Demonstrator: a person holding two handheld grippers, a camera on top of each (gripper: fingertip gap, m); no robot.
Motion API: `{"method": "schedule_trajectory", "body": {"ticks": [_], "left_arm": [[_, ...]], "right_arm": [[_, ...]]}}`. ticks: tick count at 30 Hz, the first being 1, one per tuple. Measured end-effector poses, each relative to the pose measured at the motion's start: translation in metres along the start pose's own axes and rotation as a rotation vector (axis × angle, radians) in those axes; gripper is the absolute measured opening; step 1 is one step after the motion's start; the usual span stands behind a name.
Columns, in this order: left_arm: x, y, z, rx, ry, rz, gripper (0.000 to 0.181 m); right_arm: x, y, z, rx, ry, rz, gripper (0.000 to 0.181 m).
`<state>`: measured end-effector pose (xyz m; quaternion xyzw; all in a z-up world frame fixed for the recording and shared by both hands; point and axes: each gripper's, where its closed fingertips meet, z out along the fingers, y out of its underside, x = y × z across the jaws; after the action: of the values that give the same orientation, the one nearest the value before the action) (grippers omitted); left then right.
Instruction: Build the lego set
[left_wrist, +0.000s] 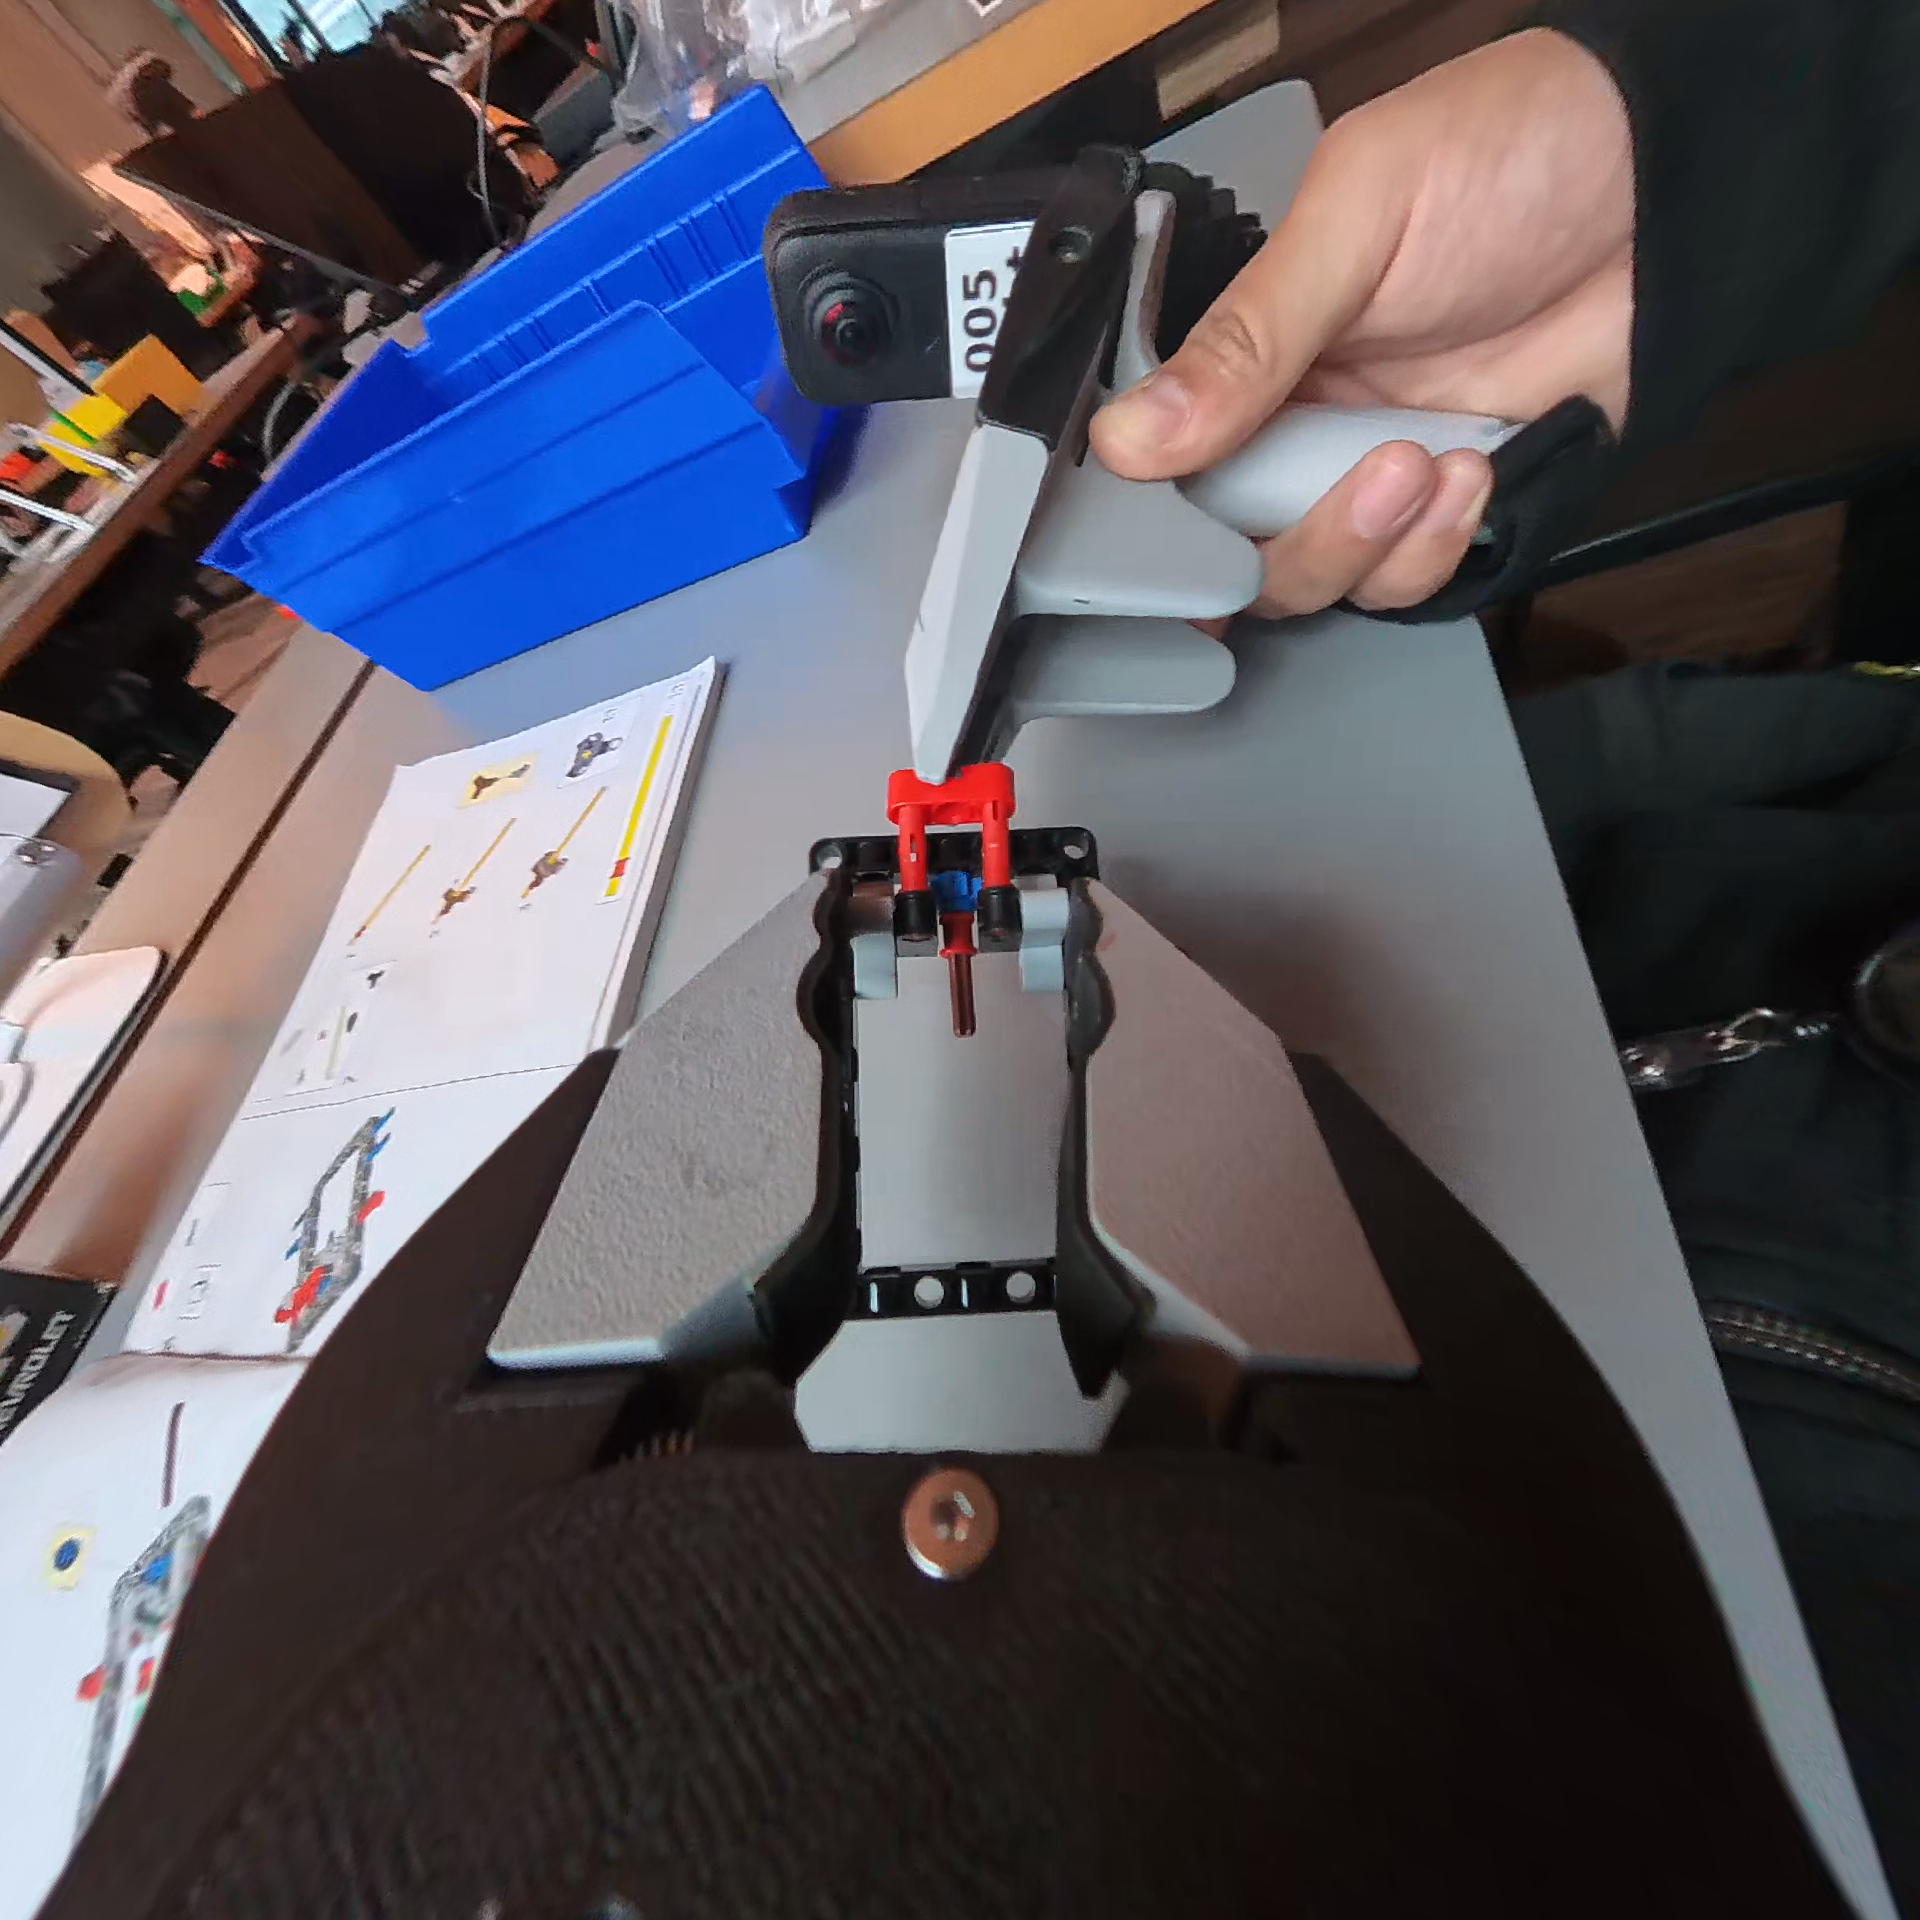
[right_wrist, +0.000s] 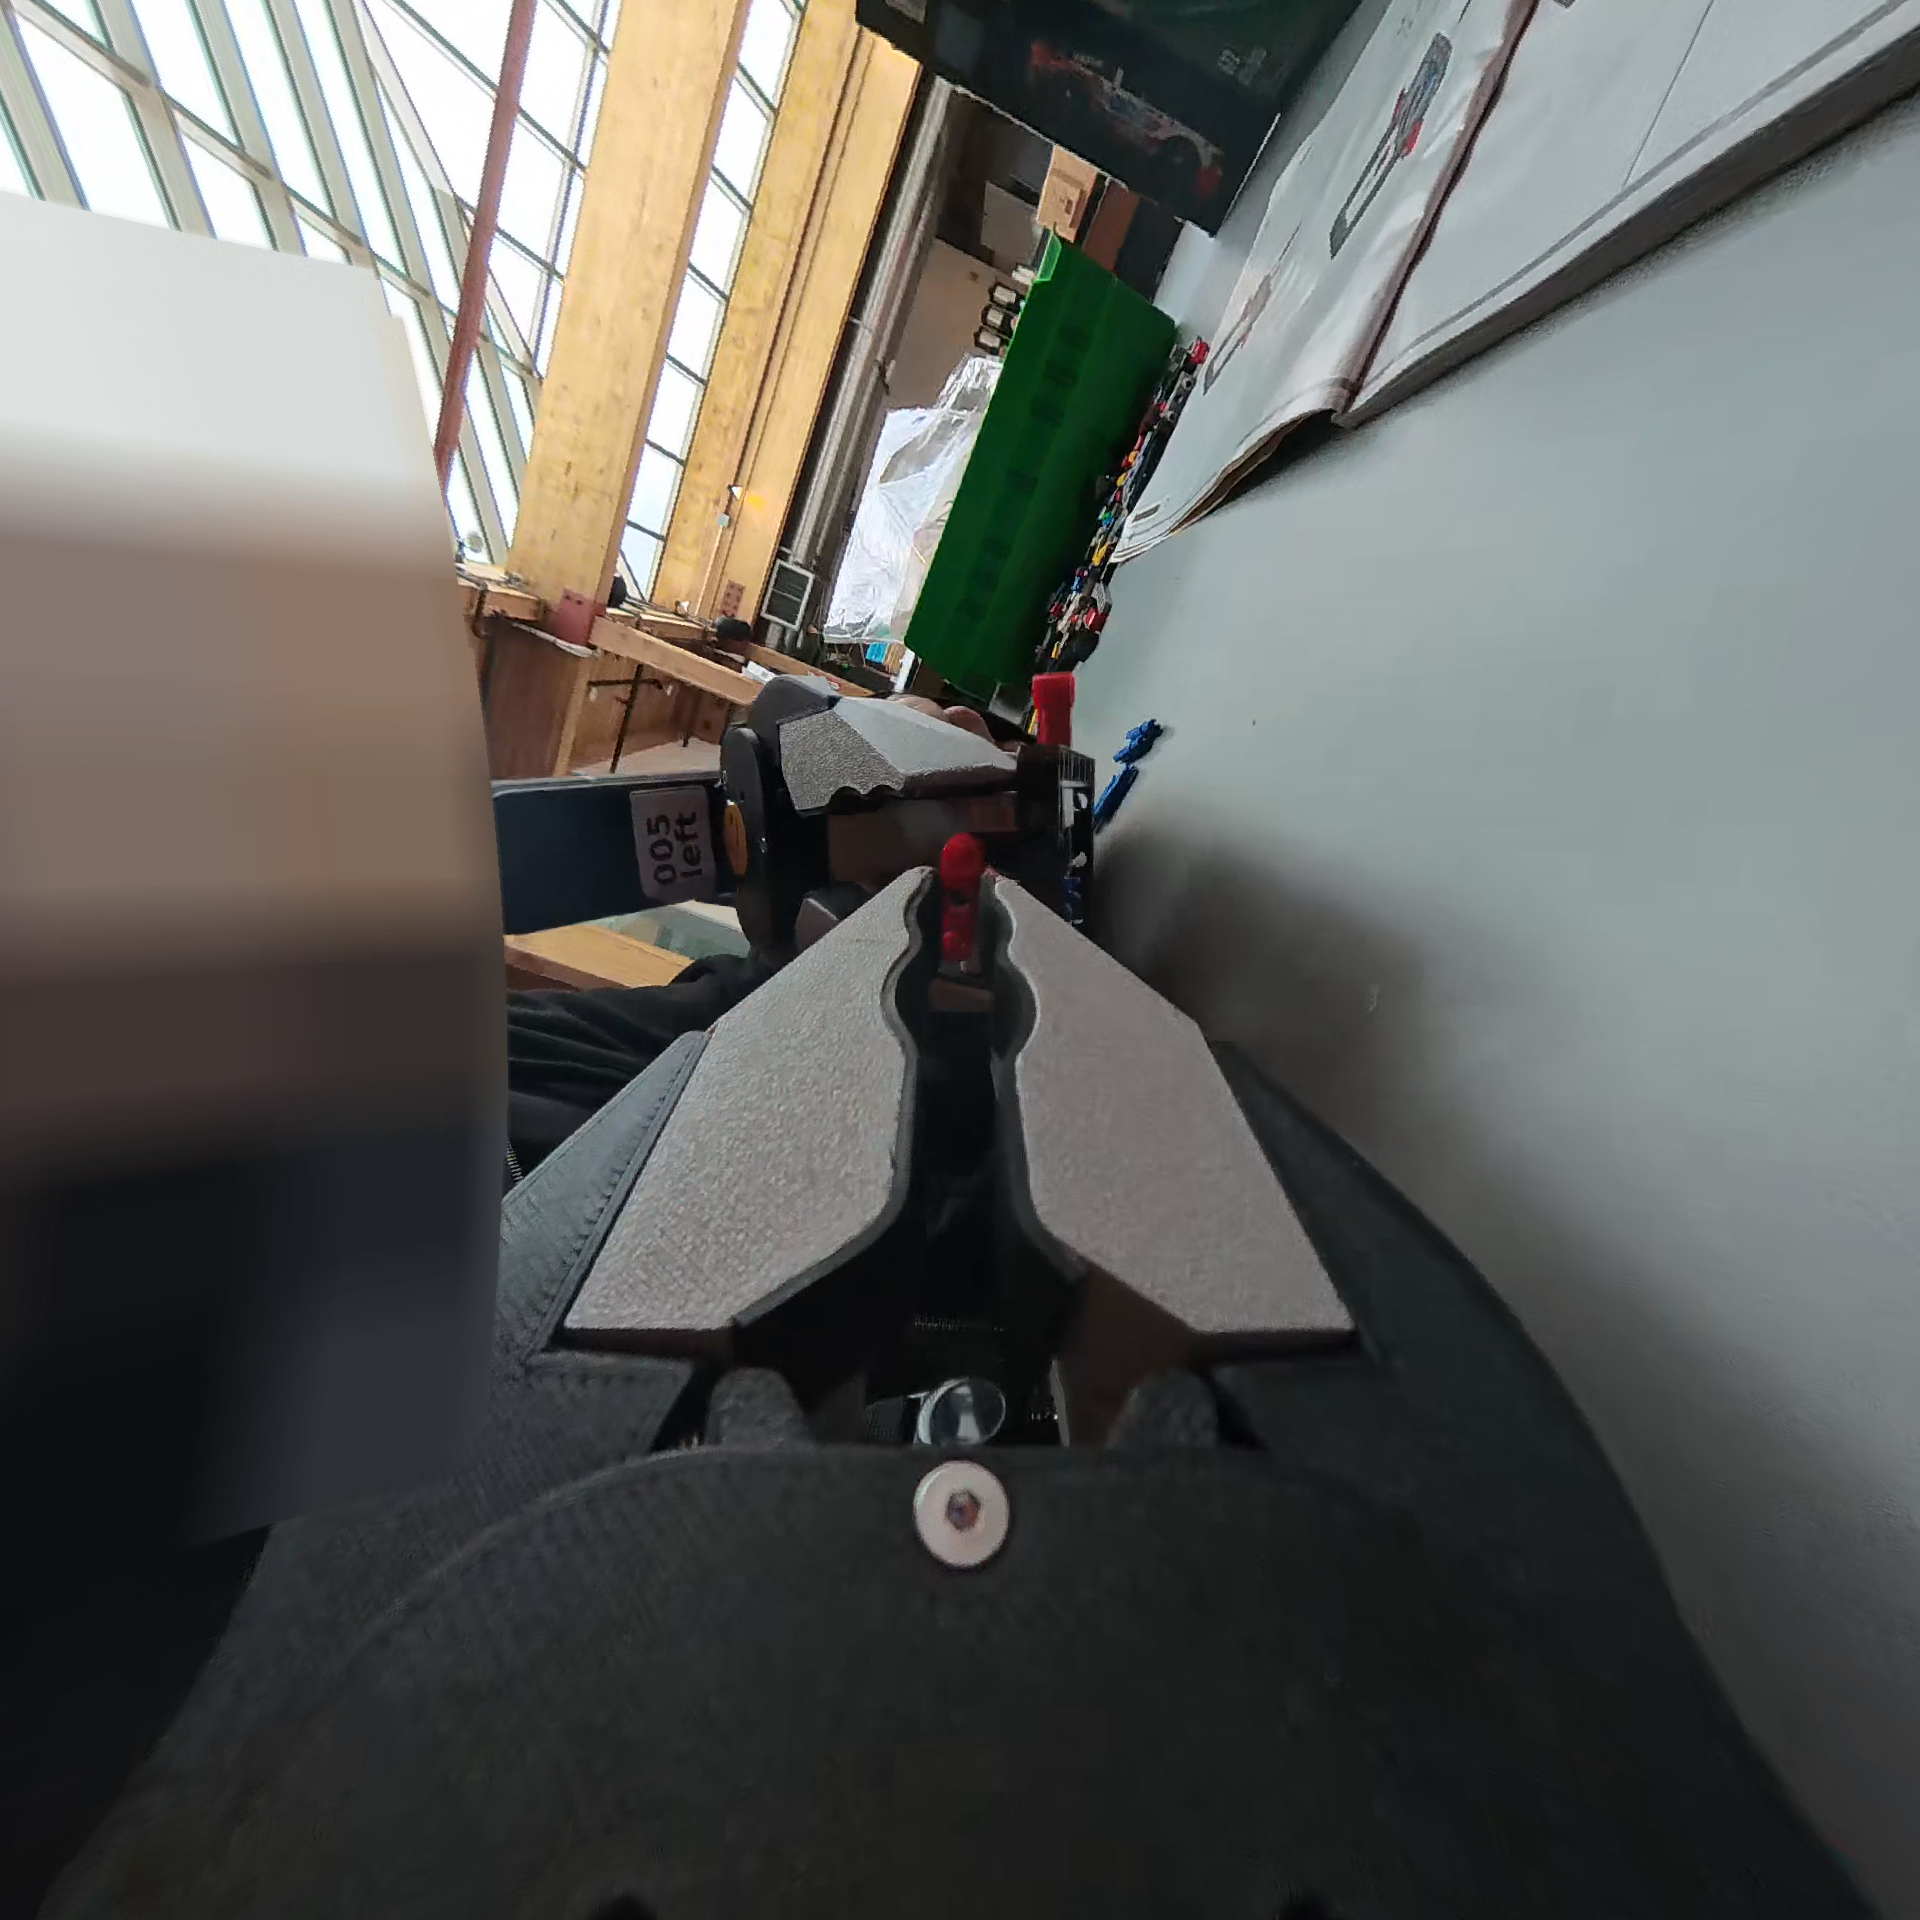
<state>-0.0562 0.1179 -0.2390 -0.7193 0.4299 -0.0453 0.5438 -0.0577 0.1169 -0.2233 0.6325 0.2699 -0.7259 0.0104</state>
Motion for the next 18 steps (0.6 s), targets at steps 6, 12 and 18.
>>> {"method": "schedule_trajectory", "body": {"ticks": [6, 12, 18], "left_arm": [[0.004, 0.008, 0.005, -0.014, 0.078, -0.108, 0.039], [0.005, 0.013, 0.007, -0.047, 0.083, -0.101, 0.039], [0.006, 0.027, 0.016, -0.149, 0.074, -0.090, 0.040]], "right_arm": [[0.008, 0.002, 0.000, -0.113, 0.162, -0.315, 0.004], [0.016, 0.003, 0.000, -0.172, 0.096, -0.131, 0.004], [0.035, 0.003, -0.001, -0.165, 0.095, 0.164, 0.004]]}}
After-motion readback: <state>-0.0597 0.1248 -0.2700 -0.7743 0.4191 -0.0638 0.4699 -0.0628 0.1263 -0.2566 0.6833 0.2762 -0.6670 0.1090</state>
